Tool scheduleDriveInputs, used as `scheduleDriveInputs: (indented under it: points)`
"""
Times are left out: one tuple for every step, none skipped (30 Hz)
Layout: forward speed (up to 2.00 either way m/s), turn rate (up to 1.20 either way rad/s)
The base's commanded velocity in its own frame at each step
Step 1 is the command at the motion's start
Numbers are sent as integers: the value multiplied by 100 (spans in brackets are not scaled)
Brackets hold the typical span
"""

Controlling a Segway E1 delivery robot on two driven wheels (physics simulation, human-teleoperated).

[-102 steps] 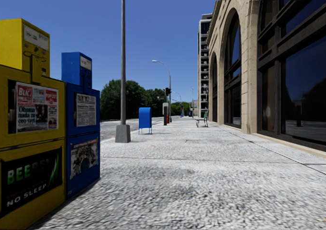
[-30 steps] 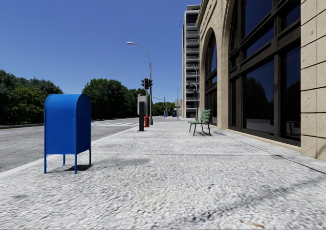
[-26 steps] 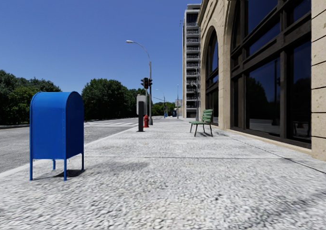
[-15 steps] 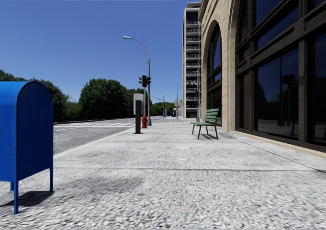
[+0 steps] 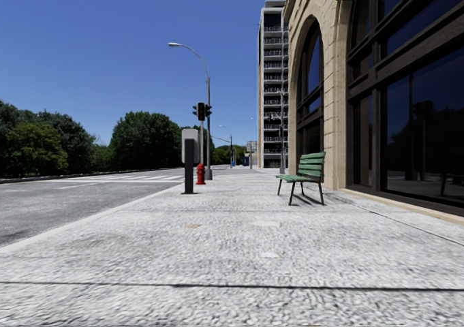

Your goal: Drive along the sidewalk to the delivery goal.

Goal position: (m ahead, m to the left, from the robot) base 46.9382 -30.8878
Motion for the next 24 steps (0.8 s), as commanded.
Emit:
scheduleDriveInputs:
  points:
    - [200, 0]
    - [200, 0]
    - [200, 0]
    - [200, 0]
    - [200, 0]
    - [200, 0]
    - [200, 0]
    - [200, 0]
    - [200, 0]
    - [200, 0]
    - [200, 0]
    - [200, 0]
    - [200, 0]
    - [200, 0]
    - [200, 0]
    - [200, 0]
    - [200, 0]
    - [200, 0]
    - [200, 0]
    - [200, 0]
    - [200, 0]
    - [200, 0]
    - [200, 0]
    - [200, 0]
